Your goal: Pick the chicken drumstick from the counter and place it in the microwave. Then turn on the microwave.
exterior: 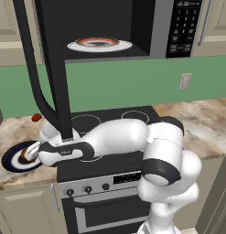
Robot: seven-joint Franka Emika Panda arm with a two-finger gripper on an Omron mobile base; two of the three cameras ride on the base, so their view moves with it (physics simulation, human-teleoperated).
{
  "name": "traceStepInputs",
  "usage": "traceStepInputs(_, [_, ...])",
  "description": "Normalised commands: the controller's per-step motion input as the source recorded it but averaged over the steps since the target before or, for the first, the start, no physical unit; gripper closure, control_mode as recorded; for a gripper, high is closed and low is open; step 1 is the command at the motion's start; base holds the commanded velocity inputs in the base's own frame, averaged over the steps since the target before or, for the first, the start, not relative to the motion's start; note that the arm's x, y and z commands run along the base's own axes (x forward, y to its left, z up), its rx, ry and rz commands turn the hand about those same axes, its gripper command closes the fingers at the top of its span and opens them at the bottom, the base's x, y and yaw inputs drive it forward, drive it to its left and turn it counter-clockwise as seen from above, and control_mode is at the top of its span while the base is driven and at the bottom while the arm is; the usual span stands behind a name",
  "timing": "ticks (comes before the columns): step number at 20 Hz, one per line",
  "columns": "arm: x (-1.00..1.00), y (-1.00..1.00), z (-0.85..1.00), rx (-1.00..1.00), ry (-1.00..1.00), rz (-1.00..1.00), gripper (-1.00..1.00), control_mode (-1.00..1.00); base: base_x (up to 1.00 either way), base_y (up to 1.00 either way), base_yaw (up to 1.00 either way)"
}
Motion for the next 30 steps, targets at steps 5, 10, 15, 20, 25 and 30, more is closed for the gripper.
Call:
traceStepInputs(5, [0.22,0.17,-0.16,-0.02,0.0,-0.05,-1.0,-1.0,0.0,0.0,0.0])
traceStepInputs(10, [0.16,0.16,-0.14,-0.02,0.0,-0.04,-1.0,-1.0,0.0,0.0,0.0])
traceStepInputs(15, [0.06,0.17,-0.07,-0.02,0.0,-0.02,-1.0,-1.0,0.0,0.0,0.0])
traceStepInputs(20, [0.01,0.25,-0.03,-0.02,0.0,-0.02,-1.0,-1.0,0.0,0.0,0.0])
traceStepInputs(25, [0.11,0.11,0.0,-0.03,0.0,-0.03,-1.0,-1.0,0.0,0.0,0.0])
traceStepInputs(30, [0.15,0.12,-0.05,-0.04,0.02,-0.02,-1.0,-1.0,0.0,0.0,0.0])
